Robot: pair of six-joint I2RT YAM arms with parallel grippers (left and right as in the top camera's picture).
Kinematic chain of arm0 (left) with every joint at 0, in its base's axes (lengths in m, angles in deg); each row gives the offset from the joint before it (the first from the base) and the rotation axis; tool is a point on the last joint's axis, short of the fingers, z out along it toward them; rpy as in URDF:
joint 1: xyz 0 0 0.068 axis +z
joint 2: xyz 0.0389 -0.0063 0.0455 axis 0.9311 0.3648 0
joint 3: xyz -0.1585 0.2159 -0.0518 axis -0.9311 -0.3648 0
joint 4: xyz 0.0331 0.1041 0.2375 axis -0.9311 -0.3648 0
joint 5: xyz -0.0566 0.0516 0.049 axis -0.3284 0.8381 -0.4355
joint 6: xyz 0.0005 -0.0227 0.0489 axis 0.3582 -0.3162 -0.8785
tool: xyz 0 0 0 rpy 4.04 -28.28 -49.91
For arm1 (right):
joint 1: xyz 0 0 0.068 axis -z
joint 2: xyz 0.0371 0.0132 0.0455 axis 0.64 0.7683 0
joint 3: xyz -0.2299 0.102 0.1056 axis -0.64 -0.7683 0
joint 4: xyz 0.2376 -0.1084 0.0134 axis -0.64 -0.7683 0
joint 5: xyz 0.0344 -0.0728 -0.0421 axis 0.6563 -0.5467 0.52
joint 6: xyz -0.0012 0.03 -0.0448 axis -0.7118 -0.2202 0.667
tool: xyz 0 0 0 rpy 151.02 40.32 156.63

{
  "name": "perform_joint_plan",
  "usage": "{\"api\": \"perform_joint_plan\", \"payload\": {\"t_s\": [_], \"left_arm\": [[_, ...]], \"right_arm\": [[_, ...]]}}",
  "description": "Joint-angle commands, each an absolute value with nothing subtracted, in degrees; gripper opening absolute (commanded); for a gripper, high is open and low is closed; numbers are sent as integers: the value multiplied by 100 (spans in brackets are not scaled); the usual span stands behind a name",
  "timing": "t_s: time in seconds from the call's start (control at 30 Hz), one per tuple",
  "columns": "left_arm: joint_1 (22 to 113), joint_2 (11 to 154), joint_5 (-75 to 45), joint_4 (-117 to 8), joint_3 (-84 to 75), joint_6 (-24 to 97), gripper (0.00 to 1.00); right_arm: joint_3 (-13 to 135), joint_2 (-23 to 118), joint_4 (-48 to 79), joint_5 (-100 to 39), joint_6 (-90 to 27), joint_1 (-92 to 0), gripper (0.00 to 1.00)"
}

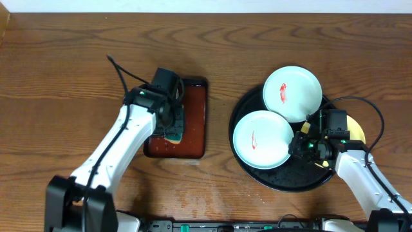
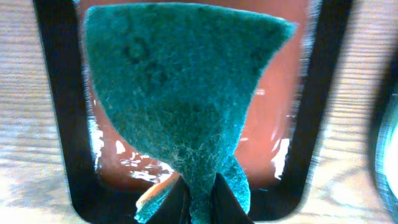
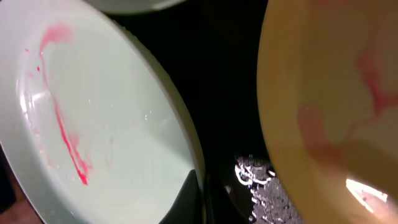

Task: Clean dirty plates on tray and stack at the side
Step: 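Lift the sponge with the left gripper and move it over the green plate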

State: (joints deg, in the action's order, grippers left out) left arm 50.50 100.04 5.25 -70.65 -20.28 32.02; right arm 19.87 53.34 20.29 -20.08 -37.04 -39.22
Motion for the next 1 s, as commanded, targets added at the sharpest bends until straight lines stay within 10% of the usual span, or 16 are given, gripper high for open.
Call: {"api": "perform_joint_plan", "payload": {"t_s": [0.0,0.2,0.77,0.97], "left_arm": [[4995,9617,-308,-6938,-1751,3208,8],[4361,9685,-498,-6499,-1753,3258,7],[2307,11790,-1674,-3758,-1757,4587,7],[2044,12236,9,-4053,-1755,4557,7]], "right_arm": [[2059,5356,1804,-1925,-3645,-4055,7],[2059,5358,1922,-2425,-3474,-4155,18],[2006,5929,2359,-2211,-3098,-4291,1],[2006,6062,2416,-2167,-3149,-4291,1]]}}
